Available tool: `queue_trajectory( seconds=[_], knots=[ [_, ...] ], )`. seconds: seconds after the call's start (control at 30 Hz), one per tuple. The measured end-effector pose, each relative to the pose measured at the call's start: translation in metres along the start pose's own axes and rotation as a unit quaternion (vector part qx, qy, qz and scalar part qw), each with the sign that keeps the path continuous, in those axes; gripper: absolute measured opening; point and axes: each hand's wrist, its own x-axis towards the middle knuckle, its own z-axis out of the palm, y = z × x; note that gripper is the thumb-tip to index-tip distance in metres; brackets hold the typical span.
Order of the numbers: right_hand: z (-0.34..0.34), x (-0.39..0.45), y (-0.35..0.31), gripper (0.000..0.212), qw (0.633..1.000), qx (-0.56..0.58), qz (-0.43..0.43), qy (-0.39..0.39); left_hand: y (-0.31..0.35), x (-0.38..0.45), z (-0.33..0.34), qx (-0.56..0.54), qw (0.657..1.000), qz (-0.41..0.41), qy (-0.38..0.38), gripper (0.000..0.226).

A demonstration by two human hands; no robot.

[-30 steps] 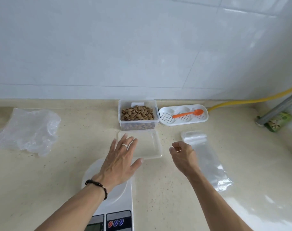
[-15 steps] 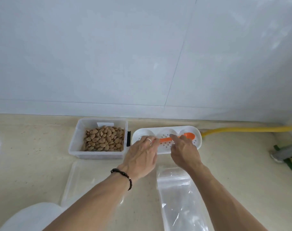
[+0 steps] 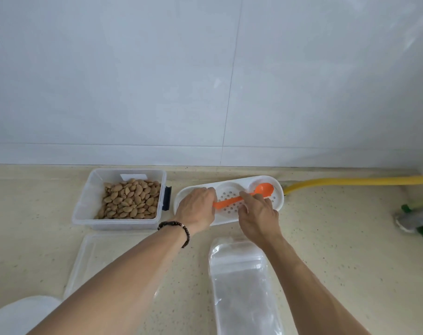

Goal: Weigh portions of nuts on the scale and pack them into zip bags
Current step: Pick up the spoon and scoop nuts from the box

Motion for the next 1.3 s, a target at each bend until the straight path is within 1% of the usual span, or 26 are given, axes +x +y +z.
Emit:
queue_trajectory(
  seconds=[0.07, 0.13, 0.2, 0.27, 0.3, 0.33, 0.4, 0.5, 0.57, 0.63, 0.7, 0.77, 0.83, 0.9, 0.97, 1.03, 1.1, 1.13, 1.2, 1.23, 1.3],
  knots=[
    [0.0, -0.004, 0.0, 0.043, 0.998, 0.057, -0.002, 0.02, 0.003, -0.002, -0.003, -0.063, 0.998, -0.026, -0.003, 0.018],
    [-0.001, -0.009, -0.003, 0.039, 0.986, 0.156, 0.012, 0.05, 0.007, -0.006, -0.007, -0.116, 0.992, -0.045, 0.003, 0.019],
    [-0.005, -0.016, -0.009, 0.032, 0.958, 0.266, 0.056, 0.094, 0.011, -0.013, -0.014, -0.168, 0.984, -0.052, 0.018, 0.017],
    [-0.01, -0.021, -0.018, 0.032, 0.93, 0.329, 0.106, 0.129, 0.015, -0.024, -0.025, -0.218, 0.974, -0.056, 0.034, 0.015],
    [-0.012, -0.023, -0.023, 0.032, 0.916, 0.357, 0.126, 0.133, 0.016, -0.031, -0.031, -0.237, 0.969, -0.055, 0.04, 0.013],
    [-0.013, -0.025, -0.029, 0.03, 0.901, 0.392, 0.133, 0.125, 0.016, -0.038, -0.037, -0.255, 0.965, -0.052, 0.041, 0.012],
    [-0.017, -0.033, -0.045, 0.024, 0.878, 0.456, 0.116, 0.084, 0.013, -0.055, -0.05, -0.285, 0.957, -0.042, 0.027, 0.01],
    [-0.021, -0.044, -0.078, 0.025, 0.872, 0.482, 0.085, 0.036, -0.002, -0.08, -0.071, -0.295, 0.955, -0.032, 0.017, 0.009],
    [-0.018, -0.05, -0.103, 0.023, 0.882, 0.465, 0.069, 0.026, -0.019, -0.1, -0.085, -0.252, 0.967, -0.016, 0.036, 0.009],
    [-0.012, -0.057, -0.127, 0.022, 0.907, 0.416, 0.054, 0.022, -0.044, -0.121, -0.095, -0.17, 0.983, 0.014, 0.075, 0.009],
    [-0.005, -0.062, -0.15, 0.022, 0.934, 0.356, 0.035, -0.001, -0.073, -0.145, -0.105, -0.088, 0.99, 0.024, 0.108, 0.016],
    [0.003, -0.064, -0.166, 0.025, 0.968, 0.251, 0.008, -0.016, -0.101, -0.166, -0.113, -0.027, 0.991, 0.021, 0.13, 0.027],
    [0.012, -0.061, -0.175, 0.03, 0.991, 0.135, -0.011, -0.019, -0.125, -0.18, -0.117, 0.03, 0.992, 0.016, 0.121, 0.04],
    [0.017, -0.06, -0.183, 0.028, 0.996, 0.086, -0.016, -0.023, -0.143, -0.188, -0.116, 0.098, 0.992, 0.001, 0.082, 0.054],
    [0.017, -0.059, -0.189, 0.026, 0.996, 0.082, -0.018, -0.006, -0.154, -0.19, -0.11, 0.137, 0.99, -0.016, 0.037, 0.062],
    [0.01, -0.06, -0.192, 0.02, 0.995, 0.09, -0.026, 0.044, -0.159, -0.189, -0.101, 0.141, 0.99, -0.026, 0.002, 0.066],
    [0.004, -0.061, -0.191, 0.017, 0.992, 0.074, -0.045, 0.087, -0.162, -0.186, -0.094, 0.135, 0.99, -0.026, -0.017, 0.069],
    [0.003, -0.061, -0.191, 0.017, 0.992, 0.057, -0.06, 0.09, -0.163, -0.186, -0.091, 0.134, 0.99, -0.024, -0.02, 0.07],
    [0.006, -0.06, -0.189, 0.017, 0.993, 0.027, -0.088, 0.073, -0.166, -0.185, -0.087, 0.132, 0.991, -0.018, -0.015, 0.071],
    [0.01, -0.059, -0.19, 0.018, 0.993, 0.027, -0.093, 0.062, -0.168, -0.186, -0.086, 0.13, 0.991, -0.015, -0.01, 0.071],
    [0.02, -0.059, -0.192, 0.019, 0.995, 0.058, -0.076, 0.038, -0.172, -0.186, -0.085, 0.124, 0.992, -0.01, -0.004, 0.07]
  ],
)
